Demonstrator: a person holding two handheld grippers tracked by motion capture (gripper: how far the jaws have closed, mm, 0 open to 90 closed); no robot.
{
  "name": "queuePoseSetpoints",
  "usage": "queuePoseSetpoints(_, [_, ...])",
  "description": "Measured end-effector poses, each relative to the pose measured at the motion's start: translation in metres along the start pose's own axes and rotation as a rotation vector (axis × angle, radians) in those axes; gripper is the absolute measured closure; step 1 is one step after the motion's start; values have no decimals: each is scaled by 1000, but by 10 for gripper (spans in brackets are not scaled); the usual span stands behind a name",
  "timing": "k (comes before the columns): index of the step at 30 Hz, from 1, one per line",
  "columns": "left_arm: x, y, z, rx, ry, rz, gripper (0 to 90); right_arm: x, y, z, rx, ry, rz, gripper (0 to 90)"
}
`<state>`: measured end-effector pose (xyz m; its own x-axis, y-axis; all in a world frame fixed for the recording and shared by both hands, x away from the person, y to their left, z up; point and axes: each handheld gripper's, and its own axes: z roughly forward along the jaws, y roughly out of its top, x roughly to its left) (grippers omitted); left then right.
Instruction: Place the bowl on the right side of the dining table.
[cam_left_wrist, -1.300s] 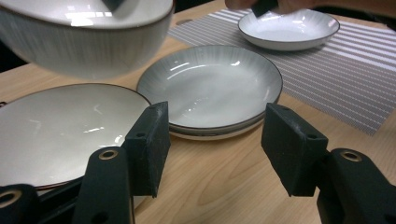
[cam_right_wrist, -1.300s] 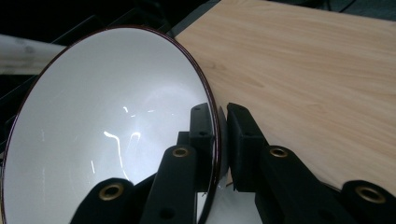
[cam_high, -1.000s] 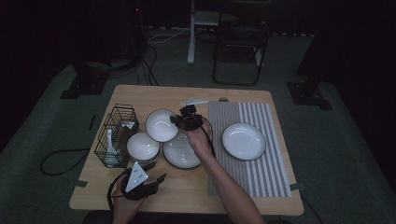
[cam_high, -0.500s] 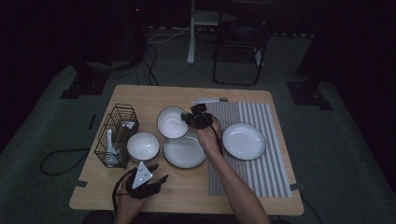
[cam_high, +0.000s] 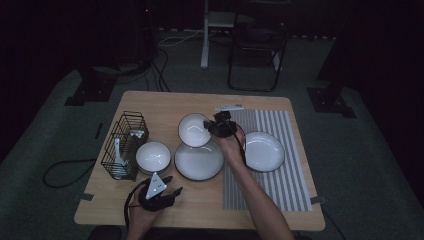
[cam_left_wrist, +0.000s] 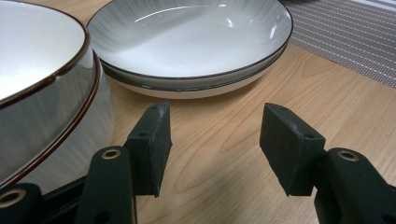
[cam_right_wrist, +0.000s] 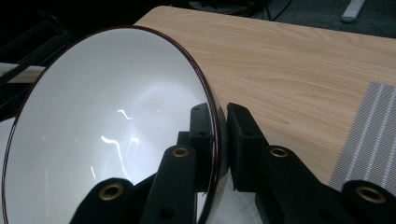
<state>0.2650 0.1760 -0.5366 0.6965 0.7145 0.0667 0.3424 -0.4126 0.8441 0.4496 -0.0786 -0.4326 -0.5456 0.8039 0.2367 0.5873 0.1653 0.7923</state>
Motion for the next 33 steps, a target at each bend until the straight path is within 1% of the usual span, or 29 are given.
queuePoseSetpoints(3, [0,-1,1,4,4,-5,442,-6,-2,-2,-2,-13,6,819])
queuePoseSetpoints(4, [0,-1,2,6,5,-5,442,-10,-4,-4,-6,-20,15,819])
queuePoseSetpoints(5, [0,-1,2,8,6,-3,442,-10,-4,-4,-6,-20,15,819])
queuePoseSetpoints(6, [0,-2,3,10,7,1,442,-15,-6,-6,-5,-29,20,819])
queuePoseSetpoints(7, [0,-2,3,10,7,0,442,-15,-6,-6,-5,-29,20,819])
queuePoseSetpoints(11, [0,-2,4,13,12,-1,441,-24,-9,-9,-2,-39,25,818])
queuePoseSetpoints(18, [1,-2,5,20,16,-11,441,-40,-16,-16,-4,-77,42,818])
queuePoseSetpoints(23, [0,-1,7,33,18,-5,438,-54,-22,-22,-2,-111,65,818])
queuePoseSetpoints(25, [-1,-1,8,38,14,-9,434,-59,-25,-24,-1,-121,75,818])
queuePoseSetpoints(30, [-2,0,9,52,10,7,425,-72,-31,-33,0,-152,91,818])
queuePoseSetpoints(33, [-2,0,10,54,6,1,424,-80,-33,-39,-7,-167,110,818])
